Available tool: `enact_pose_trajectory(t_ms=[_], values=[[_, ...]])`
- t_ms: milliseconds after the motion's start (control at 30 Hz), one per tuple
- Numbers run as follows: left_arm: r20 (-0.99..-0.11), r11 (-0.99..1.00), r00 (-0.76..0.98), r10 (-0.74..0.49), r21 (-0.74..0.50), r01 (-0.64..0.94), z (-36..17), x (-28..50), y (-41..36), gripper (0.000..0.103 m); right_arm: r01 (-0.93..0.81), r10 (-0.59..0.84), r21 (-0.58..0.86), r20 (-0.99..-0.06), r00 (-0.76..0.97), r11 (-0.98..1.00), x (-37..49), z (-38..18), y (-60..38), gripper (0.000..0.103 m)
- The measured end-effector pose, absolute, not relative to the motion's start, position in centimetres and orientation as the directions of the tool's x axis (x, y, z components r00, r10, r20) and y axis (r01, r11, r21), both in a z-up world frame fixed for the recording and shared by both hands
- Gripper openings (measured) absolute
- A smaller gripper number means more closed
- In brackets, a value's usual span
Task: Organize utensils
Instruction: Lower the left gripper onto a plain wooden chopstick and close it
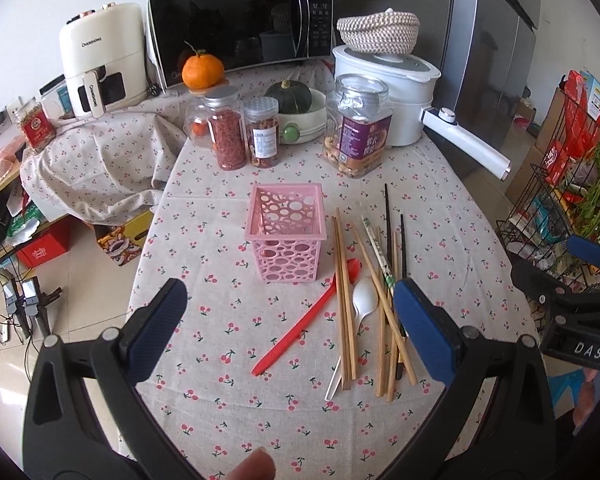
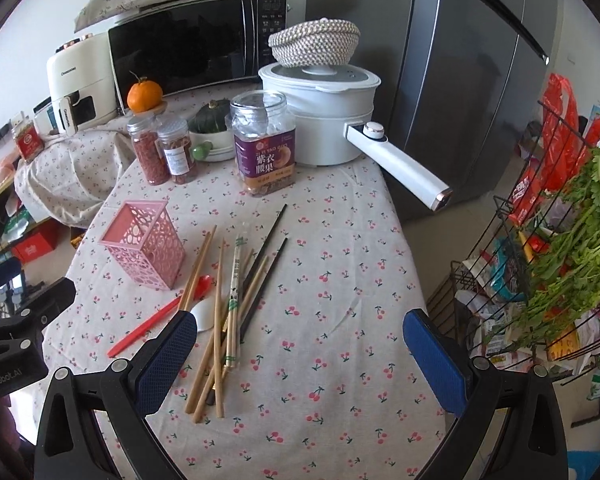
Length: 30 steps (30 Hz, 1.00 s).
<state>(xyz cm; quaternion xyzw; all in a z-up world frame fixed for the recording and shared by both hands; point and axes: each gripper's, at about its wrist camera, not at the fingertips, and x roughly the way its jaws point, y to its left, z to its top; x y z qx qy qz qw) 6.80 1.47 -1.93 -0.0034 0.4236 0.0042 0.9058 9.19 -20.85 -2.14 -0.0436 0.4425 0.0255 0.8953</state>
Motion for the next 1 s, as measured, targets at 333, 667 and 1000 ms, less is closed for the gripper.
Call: enact_pose_trajectory(t_ms=[333,667,1000], values=[[-0.869,0.971,0.436,-0.235,-0.192,0.143,-5.5,11.6,-1.9,0.061,-0.067,0.141,0.125,-0.918,0.371,0.99,15.9,-8.1,-24.8,0.079],[-0.936,0.992,0.328,-0.127,-0.11,0.069,-11.9,19.3,-7.5,0.015,-0.074,0.152,0.135,-0.938,0.311,0.988,16.7,-9.9,-26.2,0.076],[-0.965,1.0,0.263,-0.014,-0.012,0.009,-15.5,21.9,-8.1,0.013,-0.063,0.162,0.15,-0.937,0.309,0.987,17.0,-9.8,-27.4,0.076]])
